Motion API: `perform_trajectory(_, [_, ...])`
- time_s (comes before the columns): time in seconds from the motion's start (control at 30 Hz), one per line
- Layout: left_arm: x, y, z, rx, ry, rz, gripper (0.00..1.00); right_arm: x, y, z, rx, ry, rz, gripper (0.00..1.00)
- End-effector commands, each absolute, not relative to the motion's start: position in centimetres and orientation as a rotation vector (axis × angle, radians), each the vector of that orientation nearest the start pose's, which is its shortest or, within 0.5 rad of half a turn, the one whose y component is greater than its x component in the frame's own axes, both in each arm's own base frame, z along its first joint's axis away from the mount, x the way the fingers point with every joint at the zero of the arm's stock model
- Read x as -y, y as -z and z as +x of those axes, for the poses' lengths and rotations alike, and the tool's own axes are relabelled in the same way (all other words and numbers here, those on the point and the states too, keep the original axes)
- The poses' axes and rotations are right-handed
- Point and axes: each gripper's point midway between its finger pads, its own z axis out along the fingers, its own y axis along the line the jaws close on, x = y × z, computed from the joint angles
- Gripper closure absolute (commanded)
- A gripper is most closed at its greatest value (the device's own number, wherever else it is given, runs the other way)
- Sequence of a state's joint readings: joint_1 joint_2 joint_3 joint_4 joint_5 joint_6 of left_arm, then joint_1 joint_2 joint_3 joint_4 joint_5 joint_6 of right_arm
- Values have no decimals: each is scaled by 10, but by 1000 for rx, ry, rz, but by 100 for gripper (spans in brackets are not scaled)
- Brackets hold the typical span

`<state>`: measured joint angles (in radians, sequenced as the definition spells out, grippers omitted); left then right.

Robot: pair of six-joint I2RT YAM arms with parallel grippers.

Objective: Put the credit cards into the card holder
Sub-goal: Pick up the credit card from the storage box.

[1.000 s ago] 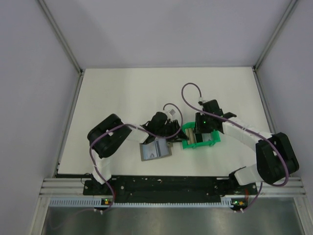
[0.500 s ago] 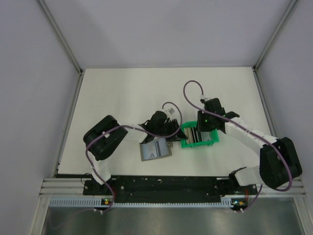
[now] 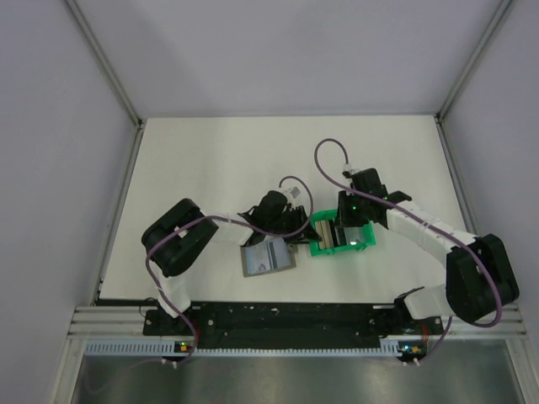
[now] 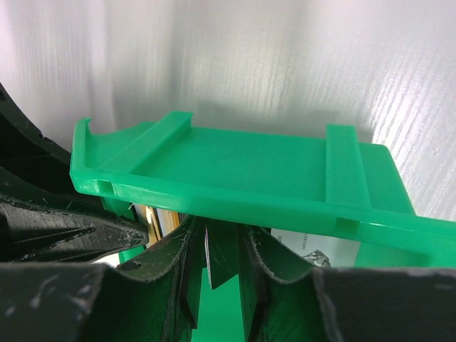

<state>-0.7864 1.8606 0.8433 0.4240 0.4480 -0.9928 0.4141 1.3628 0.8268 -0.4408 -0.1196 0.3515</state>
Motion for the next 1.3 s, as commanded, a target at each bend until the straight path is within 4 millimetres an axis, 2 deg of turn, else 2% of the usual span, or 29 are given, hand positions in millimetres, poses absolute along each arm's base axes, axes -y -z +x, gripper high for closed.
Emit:
perform_trajectory(0.0, [392, -75, 245, -2413, 1399, 96, 75, -165, -75, 277, -2580, -500, -115, 76])
perform_trajectory(0.33, [392, -75, 244, -2411, 1410, 89, 76, -172, -74, 275, -2577, -559, -103, 87])
perform_trajectory(0.7, [389, -78, 244, -2406, 1397, 72, 77, -139, -78, 277, -2569, -327, -56, 90])
perform_trajectory(1.0, [391, -86, 246, -2388, 1401, 86, 77, -127, -82, 276, -2574, -241, -24, 88])
perform_trajectory(1.27, [391, -86, 247, -2392, 1395, 83, 77, -118, -82, 274, -2592, -182, -10, 87])
